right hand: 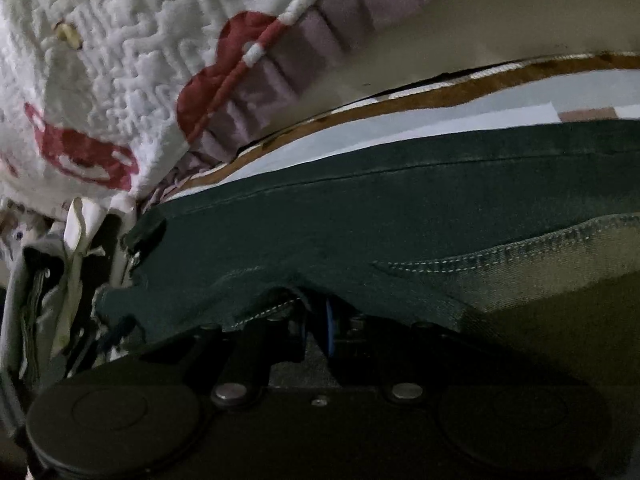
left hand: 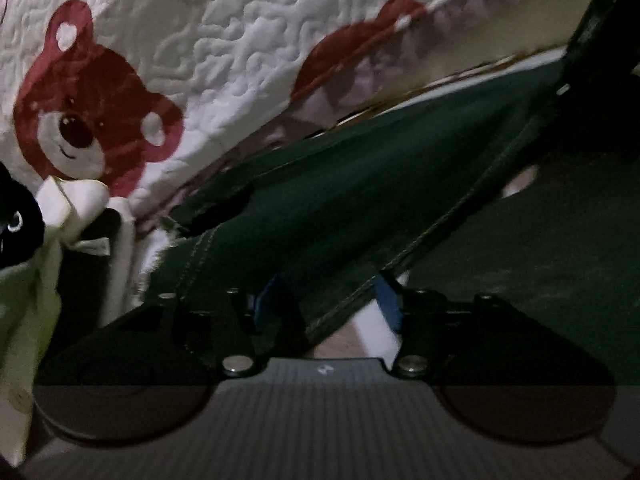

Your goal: Fold clothes

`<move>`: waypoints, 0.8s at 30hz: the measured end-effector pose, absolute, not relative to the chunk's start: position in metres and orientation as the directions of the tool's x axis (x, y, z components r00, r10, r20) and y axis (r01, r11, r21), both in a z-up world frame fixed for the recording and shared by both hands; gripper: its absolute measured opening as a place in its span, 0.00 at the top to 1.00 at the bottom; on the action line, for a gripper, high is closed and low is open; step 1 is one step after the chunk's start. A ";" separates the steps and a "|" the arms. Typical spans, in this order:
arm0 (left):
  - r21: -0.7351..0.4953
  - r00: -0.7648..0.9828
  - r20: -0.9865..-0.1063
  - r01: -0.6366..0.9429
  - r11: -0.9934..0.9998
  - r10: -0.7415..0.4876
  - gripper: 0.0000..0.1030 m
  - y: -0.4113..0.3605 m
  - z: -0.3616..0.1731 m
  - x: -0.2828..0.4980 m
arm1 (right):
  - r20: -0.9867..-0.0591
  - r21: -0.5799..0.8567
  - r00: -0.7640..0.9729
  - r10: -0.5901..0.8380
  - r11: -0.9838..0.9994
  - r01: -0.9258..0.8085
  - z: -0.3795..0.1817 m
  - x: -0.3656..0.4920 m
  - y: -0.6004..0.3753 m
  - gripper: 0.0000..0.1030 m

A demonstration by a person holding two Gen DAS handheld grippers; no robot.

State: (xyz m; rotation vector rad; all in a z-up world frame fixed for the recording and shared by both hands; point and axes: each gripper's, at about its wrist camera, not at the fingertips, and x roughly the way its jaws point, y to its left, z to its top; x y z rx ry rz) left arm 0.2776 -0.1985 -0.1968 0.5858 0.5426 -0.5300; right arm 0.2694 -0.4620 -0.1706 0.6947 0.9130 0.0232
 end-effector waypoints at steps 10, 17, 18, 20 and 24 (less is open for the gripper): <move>0.267 0.726 -0.619 0.554 0.789 -0.300 0.37 -0.191 -0.198 0.308 | -0.739 -0.102 0.669 -0.079 0.995 0.004 -0.121 0.166 -0.421 0.64; 0.259 0.724 -0.610 0.565 0.783 -0.320 0.68 -0.194 -0.201 0.307 | -0.677 -0.432 0.717 -0.168 0.879 -0.202 -0.138 0.137 -0.361 0.69; 0.288 0.735 -0.612 0.550 0.784 -0.291 0.97 -0.197 -0.202 0.306 | -0.675 -0.466 0.715 -0.183 0.857 -0.221 -0.144 0.140 -0.355 0.69; 0.361 0.767 -0.603 0.508 0.782 -0.219 1.00 -0.203 -0.205 0.303 | -0.673 -0.500 0.716 -0.186 0.828 -0.255 -0.151 0.146 -0.346 0.72; 0.361 0.803 -0.565 0.449 0.818 -0.191 1.00 -0.190 -0.190 0.302 | -0.648 -0.531 0.737 -0.196 0.809 -0.252 -0.157 0.166 -0.334 0.71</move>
